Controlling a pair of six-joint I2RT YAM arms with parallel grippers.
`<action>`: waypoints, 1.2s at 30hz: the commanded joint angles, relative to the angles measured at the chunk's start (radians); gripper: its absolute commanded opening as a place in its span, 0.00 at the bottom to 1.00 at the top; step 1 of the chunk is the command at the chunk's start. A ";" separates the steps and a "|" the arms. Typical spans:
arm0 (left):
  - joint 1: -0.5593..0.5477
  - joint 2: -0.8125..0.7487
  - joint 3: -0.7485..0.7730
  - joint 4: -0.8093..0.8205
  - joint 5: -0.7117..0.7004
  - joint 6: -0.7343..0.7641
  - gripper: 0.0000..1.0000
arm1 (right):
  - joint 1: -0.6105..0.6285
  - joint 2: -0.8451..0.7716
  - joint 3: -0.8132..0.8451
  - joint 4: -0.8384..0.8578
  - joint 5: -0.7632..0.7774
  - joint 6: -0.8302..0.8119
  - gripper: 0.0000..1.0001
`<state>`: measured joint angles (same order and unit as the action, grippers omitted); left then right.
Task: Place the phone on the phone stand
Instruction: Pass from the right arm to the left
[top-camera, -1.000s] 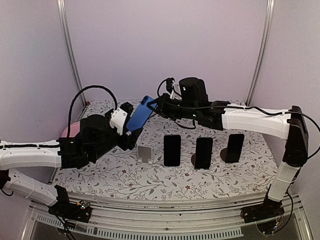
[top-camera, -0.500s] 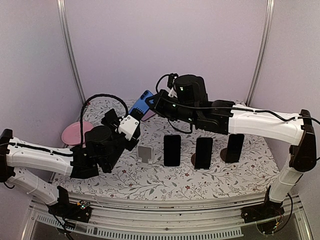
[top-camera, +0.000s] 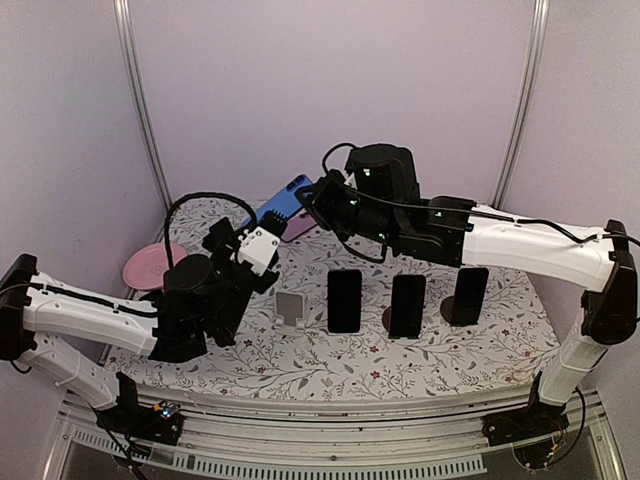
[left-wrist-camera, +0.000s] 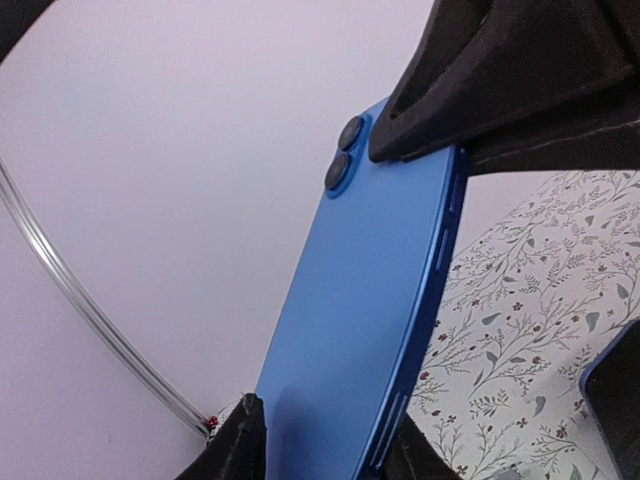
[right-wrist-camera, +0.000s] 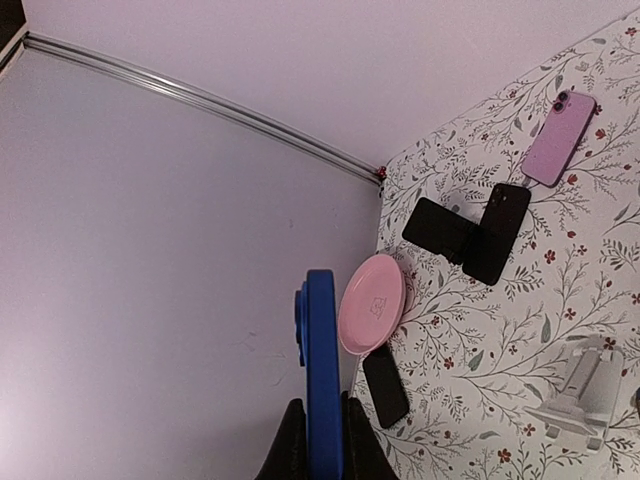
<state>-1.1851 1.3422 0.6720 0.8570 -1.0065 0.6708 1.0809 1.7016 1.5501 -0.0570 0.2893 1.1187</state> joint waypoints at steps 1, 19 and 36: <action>0.003 0.010 -0.001 0.132 -0.080 0.061 0.33 | 0.015 -0.054 -0.010 -0.017 -0.002 0.028 0.02; 0.008 -0.025 0.002 0.107 -0.092 -0.021 0.00 | 0.016 -0.053 -0.047 0.105 -0.095 -0.088 0.36; 0.249 -0.361 -0.109 -0.430 0.700 -0.806 0.00 | 0.015 -0.097 -0.099 0.163 -0.126 -0.456 0.99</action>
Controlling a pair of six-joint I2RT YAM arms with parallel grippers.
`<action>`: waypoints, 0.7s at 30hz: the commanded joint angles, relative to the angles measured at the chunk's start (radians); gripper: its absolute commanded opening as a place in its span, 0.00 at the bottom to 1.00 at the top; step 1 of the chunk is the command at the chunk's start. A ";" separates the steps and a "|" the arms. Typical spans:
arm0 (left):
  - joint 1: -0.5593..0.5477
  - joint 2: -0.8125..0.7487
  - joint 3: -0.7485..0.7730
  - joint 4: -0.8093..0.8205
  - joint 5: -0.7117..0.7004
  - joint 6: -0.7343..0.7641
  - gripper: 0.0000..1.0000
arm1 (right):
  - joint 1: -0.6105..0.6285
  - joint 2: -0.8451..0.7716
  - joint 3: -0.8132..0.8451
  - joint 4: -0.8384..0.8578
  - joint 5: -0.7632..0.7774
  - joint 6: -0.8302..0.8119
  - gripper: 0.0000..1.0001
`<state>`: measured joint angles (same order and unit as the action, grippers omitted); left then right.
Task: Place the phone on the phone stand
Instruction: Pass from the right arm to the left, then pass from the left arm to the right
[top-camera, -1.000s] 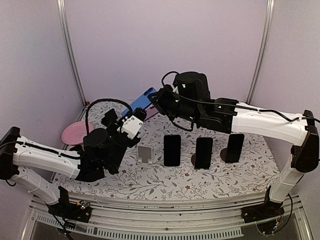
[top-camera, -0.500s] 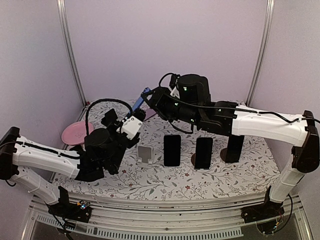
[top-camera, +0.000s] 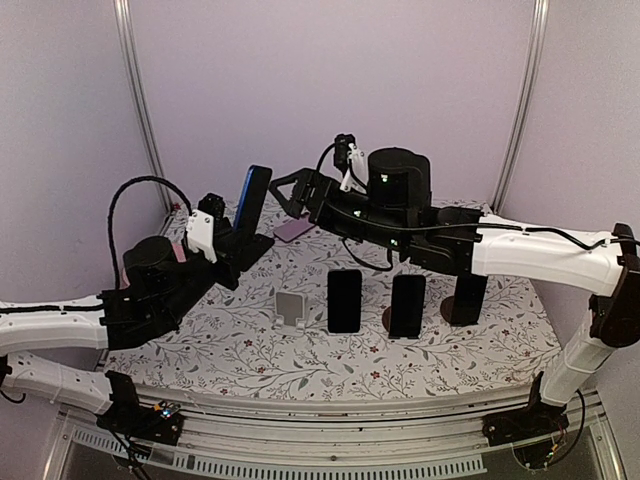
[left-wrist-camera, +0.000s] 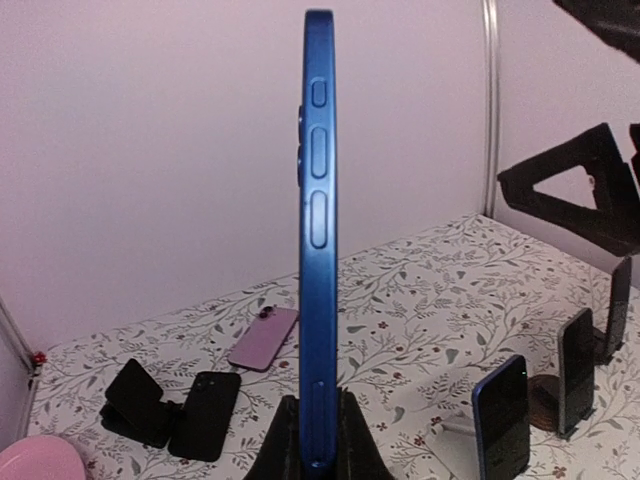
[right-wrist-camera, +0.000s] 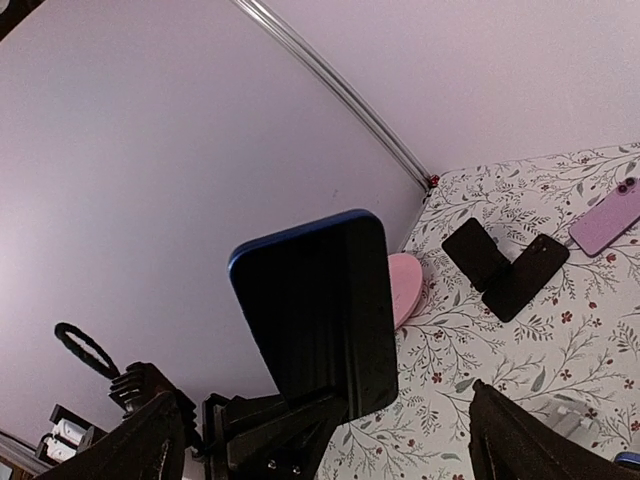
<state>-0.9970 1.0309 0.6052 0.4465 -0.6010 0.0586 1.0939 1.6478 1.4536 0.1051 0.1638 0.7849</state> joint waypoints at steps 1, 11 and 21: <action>0.074 -0.059 -0.054 -0.015 0.338 -0.213 0.00 | 0.003 -0.044 -0.001 -0.008 0.000 -0.135 0.99; 0.129 -0.066 -0.135 0.106 0.605 -0.324 0.00 | 0.002 0.001 0.049 -0.102 0.039 -0.139 0.99; 0.146 -0.063 -0.164 0.177 0.689 -0.378 0.00 | 0.003 0.037 0.066 -0.144 0.042 -0.125 0.99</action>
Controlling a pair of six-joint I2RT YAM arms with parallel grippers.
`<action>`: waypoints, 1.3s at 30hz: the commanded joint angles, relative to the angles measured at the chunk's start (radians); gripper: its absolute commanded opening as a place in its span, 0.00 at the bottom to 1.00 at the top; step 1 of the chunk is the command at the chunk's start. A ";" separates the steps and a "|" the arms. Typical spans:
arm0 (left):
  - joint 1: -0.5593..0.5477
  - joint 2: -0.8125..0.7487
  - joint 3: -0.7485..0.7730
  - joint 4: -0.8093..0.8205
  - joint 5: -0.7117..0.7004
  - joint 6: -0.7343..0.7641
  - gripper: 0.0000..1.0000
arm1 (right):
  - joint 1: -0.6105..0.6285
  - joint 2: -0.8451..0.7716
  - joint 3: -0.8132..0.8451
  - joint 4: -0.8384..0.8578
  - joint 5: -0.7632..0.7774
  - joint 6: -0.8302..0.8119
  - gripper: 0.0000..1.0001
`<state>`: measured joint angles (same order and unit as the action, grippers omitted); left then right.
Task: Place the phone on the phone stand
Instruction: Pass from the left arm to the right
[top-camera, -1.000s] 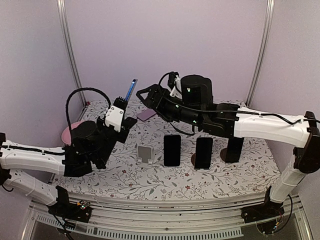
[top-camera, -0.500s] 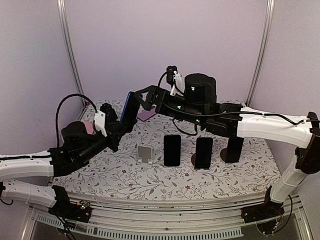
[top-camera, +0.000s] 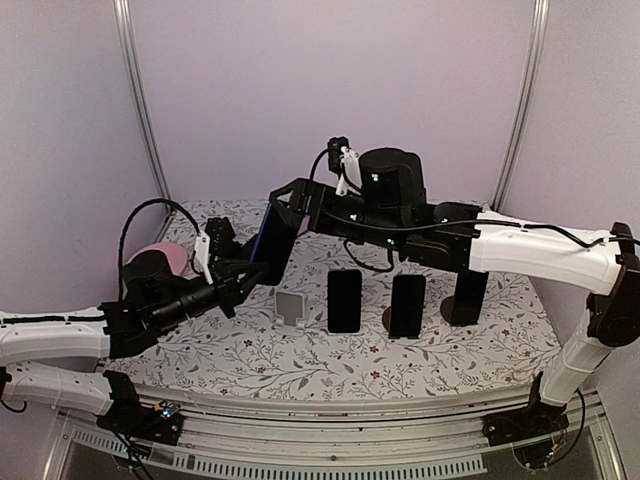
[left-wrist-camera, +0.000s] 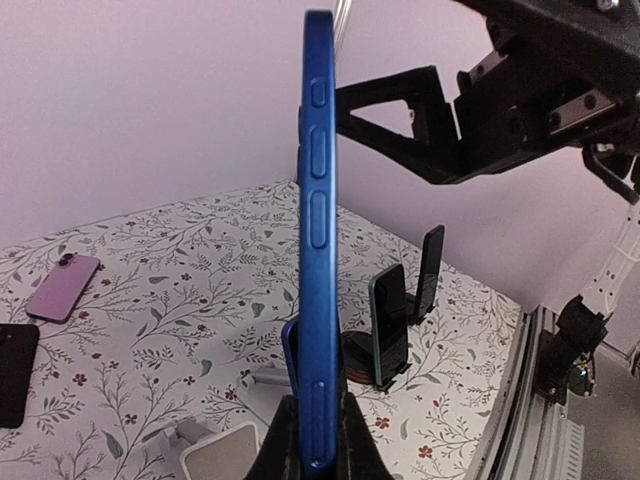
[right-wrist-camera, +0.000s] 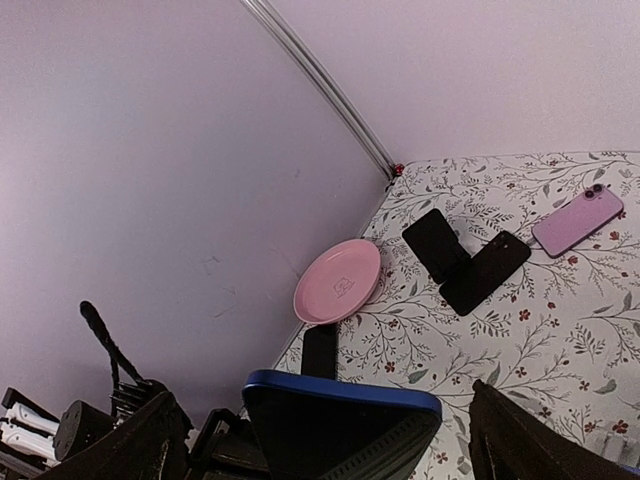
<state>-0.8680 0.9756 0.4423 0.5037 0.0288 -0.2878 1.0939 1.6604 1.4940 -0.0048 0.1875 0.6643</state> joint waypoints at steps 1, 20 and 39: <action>0.018 -0.006 -0.003 0.125 0.065 -0.034 0.00 | 0.003 0.029 0.026 -0.037 0.015 -0.003 0.99; 0.024 0.040 0.015 0.110 0.103 0.012 0.00 | 0.023 0.064 0.064 -0.078 0.001 0.027 0.83; 0.023 0.053 -0.003 0.120 0.099 0.020 0.00 | 0.024 0.094 0.105 -0.108 0.010 0.032 0.81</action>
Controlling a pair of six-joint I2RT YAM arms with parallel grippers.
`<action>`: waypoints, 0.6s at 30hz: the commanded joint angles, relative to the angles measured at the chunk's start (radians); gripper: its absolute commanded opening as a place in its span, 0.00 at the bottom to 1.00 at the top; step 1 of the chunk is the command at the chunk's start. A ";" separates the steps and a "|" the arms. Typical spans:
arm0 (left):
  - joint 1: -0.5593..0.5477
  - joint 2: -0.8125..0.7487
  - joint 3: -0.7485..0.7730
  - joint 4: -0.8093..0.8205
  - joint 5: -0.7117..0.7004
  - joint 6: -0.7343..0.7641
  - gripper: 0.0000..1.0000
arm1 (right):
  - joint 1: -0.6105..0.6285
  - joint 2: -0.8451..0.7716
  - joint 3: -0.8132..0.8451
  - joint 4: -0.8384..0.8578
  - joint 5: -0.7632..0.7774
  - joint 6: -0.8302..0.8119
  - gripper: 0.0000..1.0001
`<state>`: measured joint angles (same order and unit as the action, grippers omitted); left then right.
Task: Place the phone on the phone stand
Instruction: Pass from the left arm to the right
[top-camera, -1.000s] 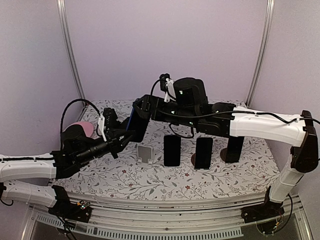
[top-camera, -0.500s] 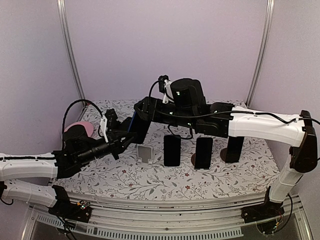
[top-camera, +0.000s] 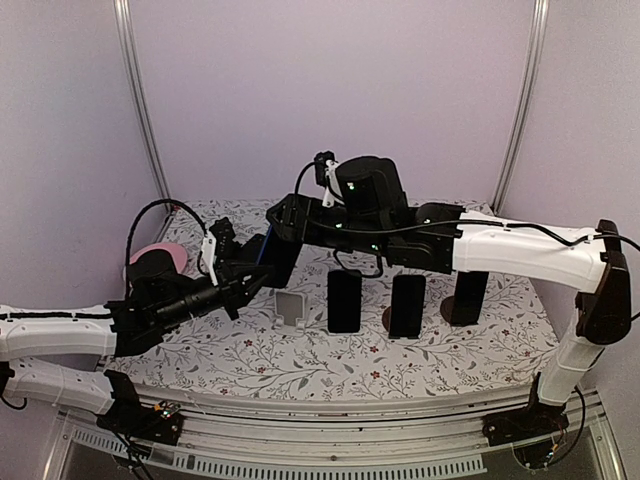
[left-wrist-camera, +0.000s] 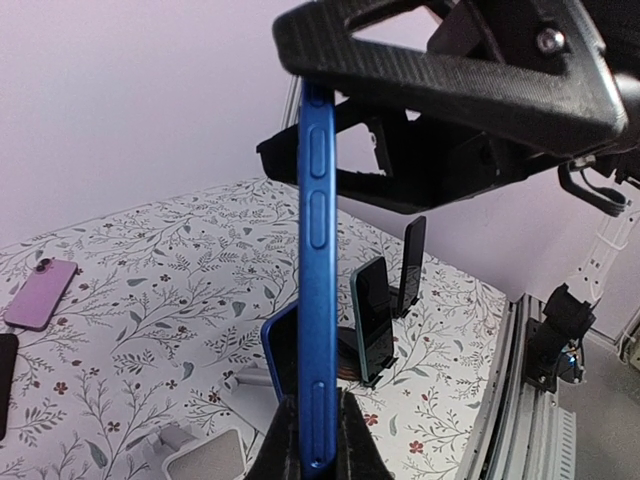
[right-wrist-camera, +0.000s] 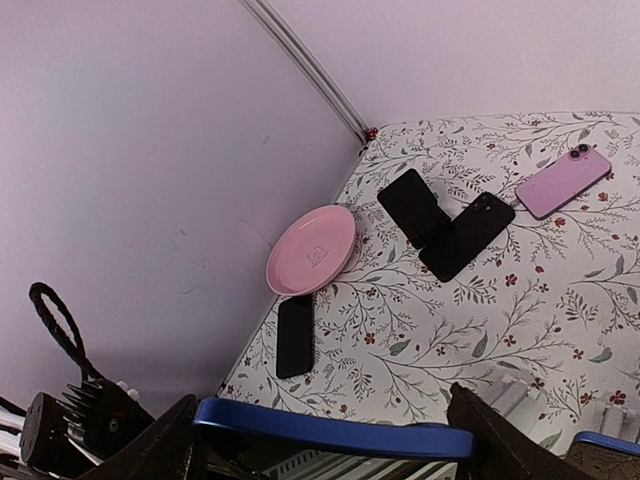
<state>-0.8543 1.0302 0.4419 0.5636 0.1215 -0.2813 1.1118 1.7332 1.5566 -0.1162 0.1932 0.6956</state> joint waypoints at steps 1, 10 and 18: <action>0.010 -0.001 -0.004 0.062 0.003 0.012 0.00 | 0.005 0.022 0.043 0.004 0.003 0.002 0.80; 0.011 -0.001 -0.035 0.090 -0.023 -0.023 0.10 | 0.006 0.026 0.044 0.004 0.004 0.008 0.49; 0.015 -0.004 -0.071 0.099 -0.080 -0.064 0.38 | 0.006 0.031 0.047 -0.005 0.041 0.008 0.34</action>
<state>-0.8520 1.0302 0.4026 0.6197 0.0868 -0.3187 1.1126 1.7626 1.5665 -0.1513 0.2058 0.6991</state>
